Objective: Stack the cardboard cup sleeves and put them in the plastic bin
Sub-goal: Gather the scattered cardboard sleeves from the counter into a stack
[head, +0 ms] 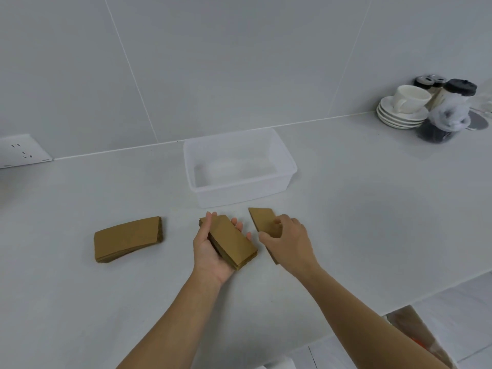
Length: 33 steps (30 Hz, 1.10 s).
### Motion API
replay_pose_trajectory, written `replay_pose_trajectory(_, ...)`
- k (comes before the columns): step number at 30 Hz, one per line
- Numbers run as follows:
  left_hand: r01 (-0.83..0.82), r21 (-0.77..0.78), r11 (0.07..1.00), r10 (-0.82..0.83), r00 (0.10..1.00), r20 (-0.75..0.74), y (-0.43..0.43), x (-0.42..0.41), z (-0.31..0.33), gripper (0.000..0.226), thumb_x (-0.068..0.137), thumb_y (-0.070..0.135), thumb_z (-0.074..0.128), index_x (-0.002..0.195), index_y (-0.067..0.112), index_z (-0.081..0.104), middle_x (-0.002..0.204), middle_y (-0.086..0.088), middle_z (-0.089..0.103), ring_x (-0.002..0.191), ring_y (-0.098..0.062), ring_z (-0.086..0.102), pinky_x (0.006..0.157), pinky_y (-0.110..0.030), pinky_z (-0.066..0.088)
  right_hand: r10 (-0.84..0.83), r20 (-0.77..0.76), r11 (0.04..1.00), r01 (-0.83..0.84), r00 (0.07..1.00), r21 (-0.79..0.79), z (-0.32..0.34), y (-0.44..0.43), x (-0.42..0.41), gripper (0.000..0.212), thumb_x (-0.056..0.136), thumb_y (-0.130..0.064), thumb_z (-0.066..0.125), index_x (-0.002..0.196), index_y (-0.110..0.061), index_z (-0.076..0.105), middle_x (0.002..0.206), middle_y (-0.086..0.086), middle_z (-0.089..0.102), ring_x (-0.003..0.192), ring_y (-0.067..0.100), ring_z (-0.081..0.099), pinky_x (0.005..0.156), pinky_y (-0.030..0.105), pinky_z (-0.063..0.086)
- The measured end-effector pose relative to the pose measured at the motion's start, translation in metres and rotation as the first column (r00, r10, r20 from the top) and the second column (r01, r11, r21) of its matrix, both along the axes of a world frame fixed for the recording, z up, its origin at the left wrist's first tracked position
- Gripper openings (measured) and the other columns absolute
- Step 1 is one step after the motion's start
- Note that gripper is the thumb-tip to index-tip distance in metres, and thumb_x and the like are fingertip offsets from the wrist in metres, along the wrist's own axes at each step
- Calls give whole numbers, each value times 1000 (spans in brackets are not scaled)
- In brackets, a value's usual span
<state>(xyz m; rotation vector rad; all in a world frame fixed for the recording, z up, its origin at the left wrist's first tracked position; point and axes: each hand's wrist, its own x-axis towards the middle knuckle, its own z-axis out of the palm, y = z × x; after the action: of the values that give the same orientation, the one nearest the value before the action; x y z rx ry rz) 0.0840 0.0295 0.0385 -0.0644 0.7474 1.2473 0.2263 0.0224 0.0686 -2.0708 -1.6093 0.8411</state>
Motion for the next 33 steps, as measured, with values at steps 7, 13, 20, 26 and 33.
replay_pose_trajectory(7,157,115,981,-158,987,-6,-5,0,5,53,85,55,47,72,15,79,86,-12,75,77,-30,72,74,-44,53,88,-184,995,-79,979,58,22,-3,-32,45,81,-41,58,117,-16,50,109,-2,50,111,19,47,96,42,45)
replay_pose_trajectory(13,167,98,981,-167,986,-2,-8,2,4,51,69,55,60,97,14,70,96,-10,69,93,-29,64,94,-44,44,207,-50,976,-203,977,77,17,-8,-48,49,83,-40,57,123,-14,46,117,4,52,113,21,44,98,40,42)
replay_pose_trajectory(20,170,117,979,-167,985,-31,-10,3,3,29,70,42,62,70,15,75,81,-5,71,72,-24,71,80,-39,50,290,69,953,-294,955,69,5,-10,-50,59,86,-44,51,137,-15,38,132,2,47,119,19,41,104,34,34)
replay_pose_trajectory(26,233,27,972,-230,970,-80,-8,-2,-1,24,71,31,69,87,13,71,91,-9,68,88,-29,65,82,-42,50,321,-65,947,-321,945,13,4,-5,-44,45,85,-42,54,123,-19,53,130,-1,49,119,18,45,104,36,37)
replay_pose_trajectory(33,307,-26,951,-299,897,-325,-4,-18,8,51,77,14,67,126,7,54,96,-14,70,73,-26,69,61,-36,57,287,-307,957,-255,907,142,8,17,-25,15,87,-21,58,98,-15,66,99,-1,65,90,7,56,65,6,39)
